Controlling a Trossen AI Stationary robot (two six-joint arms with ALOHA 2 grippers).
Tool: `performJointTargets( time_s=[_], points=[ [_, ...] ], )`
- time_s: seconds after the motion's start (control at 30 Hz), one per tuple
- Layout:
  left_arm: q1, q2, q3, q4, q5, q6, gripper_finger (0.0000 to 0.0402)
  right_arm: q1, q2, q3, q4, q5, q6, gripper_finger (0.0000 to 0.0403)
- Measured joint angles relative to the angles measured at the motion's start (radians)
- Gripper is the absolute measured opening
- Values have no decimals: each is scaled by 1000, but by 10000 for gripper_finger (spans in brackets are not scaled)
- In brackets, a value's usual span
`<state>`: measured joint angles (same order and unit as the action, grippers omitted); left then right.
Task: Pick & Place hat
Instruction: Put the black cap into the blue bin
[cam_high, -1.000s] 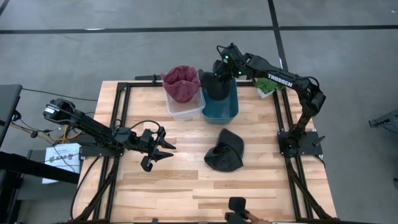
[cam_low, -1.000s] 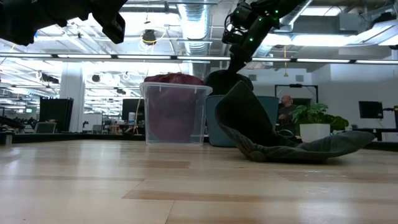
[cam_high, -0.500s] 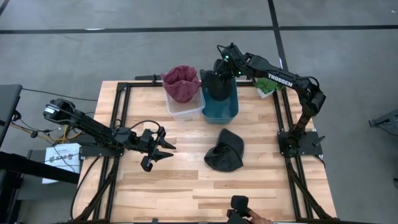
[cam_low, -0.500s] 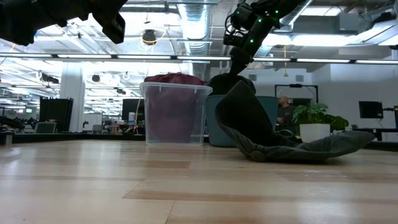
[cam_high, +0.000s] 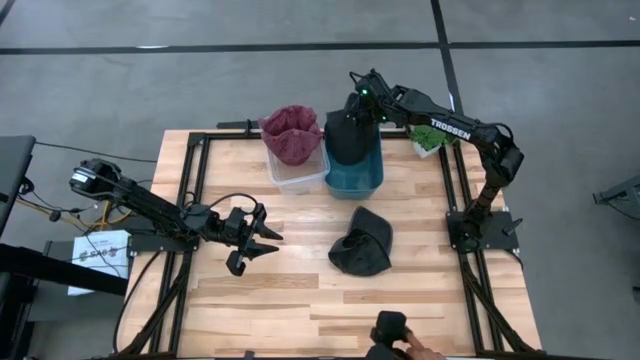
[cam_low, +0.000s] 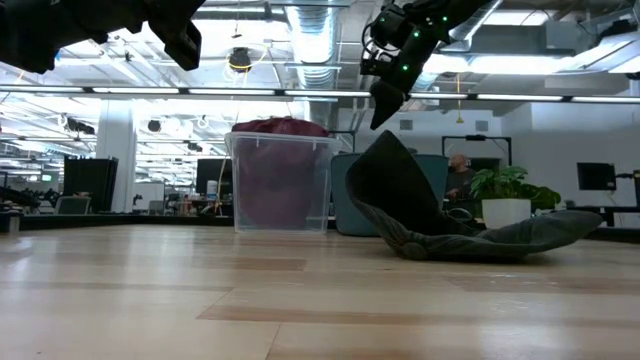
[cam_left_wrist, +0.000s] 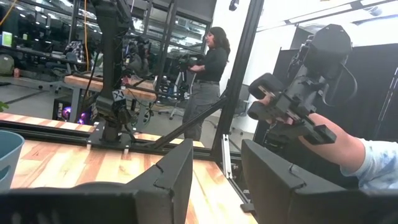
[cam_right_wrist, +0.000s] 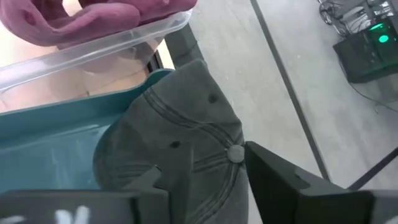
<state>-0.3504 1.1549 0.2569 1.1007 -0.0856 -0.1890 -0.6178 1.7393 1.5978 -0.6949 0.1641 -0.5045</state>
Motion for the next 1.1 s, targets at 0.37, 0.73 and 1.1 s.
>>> performJointTargets(
  time_s=[0.37, 0.73, 1.1],
  points=[
    [0, 0, 0, 0, 0, 0, 135, 0, 0, 0, 0, 47, 0, 200],
    [0, 0, 0, 0, 0, 0, 135, 9, -5, 0, -34, 44, 0, 175],
    [0, 0, 0, 0, 0, -2, 135, 51, -45, 0, -296, -91, 15, 157]
  ],
)
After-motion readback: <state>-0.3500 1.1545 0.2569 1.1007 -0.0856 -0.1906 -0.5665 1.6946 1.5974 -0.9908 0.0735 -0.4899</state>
